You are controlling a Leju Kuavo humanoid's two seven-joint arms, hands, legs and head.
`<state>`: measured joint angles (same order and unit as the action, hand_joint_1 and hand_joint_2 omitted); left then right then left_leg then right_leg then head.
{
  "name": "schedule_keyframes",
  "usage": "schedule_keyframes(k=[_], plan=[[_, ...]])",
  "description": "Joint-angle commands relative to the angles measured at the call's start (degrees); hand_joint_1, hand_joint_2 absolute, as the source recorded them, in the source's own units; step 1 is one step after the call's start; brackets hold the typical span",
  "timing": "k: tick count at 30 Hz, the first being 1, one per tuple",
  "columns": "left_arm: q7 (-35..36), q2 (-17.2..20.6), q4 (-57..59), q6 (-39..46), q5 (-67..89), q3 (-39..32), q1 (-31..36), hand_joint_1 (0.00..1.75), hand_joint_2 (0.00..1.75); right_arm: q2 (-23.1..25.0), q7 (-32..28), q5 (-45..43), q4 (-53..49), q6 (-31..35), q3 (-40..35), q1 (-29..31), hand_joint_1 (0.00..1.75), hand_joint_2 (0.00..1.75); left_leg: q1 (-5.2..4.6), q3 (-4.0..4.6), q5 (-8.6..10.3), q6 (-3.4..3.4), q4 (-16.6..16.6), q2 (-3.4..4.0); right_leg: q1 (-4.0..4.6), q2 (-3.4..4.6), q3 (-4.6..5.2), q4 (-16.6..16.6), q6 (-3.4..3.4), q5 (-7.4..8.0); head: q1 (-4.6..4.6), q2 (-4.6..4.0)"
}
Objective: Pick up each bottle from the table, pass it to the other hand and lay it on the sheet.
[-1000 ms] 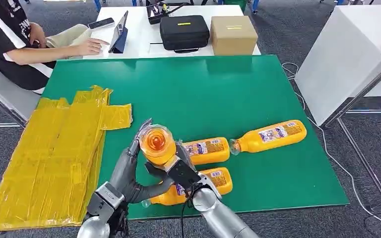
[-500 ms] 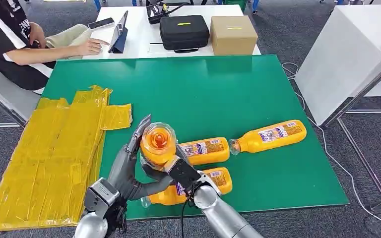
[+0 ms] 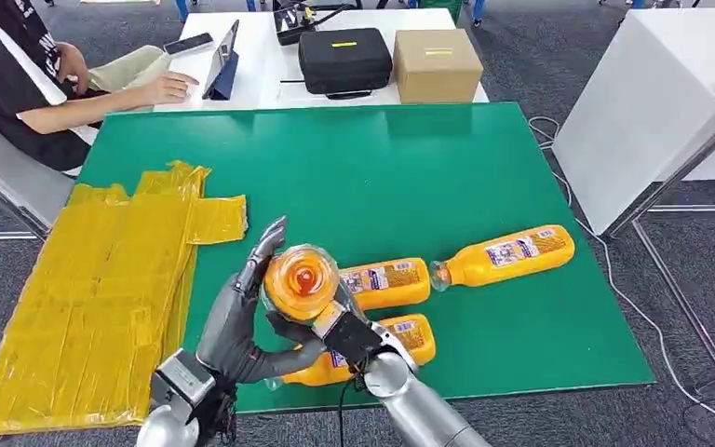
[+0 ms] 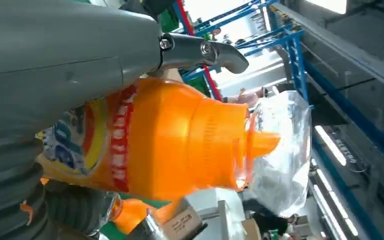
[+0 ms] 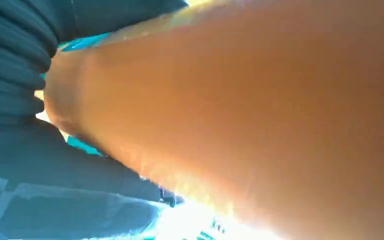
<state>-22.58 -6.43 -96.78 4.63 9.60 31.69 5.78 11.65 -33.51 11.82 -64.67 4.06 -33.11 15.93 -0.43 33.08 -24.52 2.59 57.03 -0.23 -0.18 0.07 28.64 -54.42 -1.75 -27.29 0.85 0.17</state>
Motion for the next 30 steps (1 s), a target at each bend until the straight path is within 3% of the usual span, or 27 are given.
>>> schedule_keyframes(k=[1, 4, 19, 30], plan=[[-0.3, 1.4, -1.9, 0.9, 0.9, 0.2, 1.5, 0.00, 1.75, -5.4, 0.5, 0.9, -14.7, 4.0, -2.6, -6.3, 1.75, 1.75, 0.01, -0.08, -0.03, -0.16, 0.0, -0.28, 0.00, -0.29, -0.17, 0.1, 0.02, -0.10, 0.00, 0.02], [-1.0, 1.7, -1.5, 1.2, 1.4, 0.3, 0.9, 0.00, 1.75, -6.5, 0.5, 1.6, -17.9, 5.4, -1.9, -9.1, 1.75, 1.75, 0.00, -0.03, -0.03, -0.11, 0.0, -0.12, -0.01, -0.12, -0.08, 0.1, 0.01, -0.05, -0.04, 0.00], [-1.4, 1.2, 0.3, 1.2, 0.9, 0.1, 0.3, 0.00, 1.75, -7.6, -0.4, 1.3, -18.9, 8.3, 0.4, -12.0, 1.75, 1.75, -0.01, -0.05, -0.02, -0.11, -0.1, -0.12, -0.01, -0.11, -0.12, 0.1, 0.01, -0.04, 0.00, 0.00], [-1.4, 0.6, 2.8, 1.4, 0.6, 0.6, 0.7, 0.00, 1.75, -6.5, 1.4, 3.8, -16.7, 12.6, 0.4, -11.8, 1.75, 1.75, 0.00, -0.08, -0.01, -0.17, -0.1, -0.05, 0.00, -0.04, -0.12, 0.1, 0.03, -0.01, 0.00, 0.02]])
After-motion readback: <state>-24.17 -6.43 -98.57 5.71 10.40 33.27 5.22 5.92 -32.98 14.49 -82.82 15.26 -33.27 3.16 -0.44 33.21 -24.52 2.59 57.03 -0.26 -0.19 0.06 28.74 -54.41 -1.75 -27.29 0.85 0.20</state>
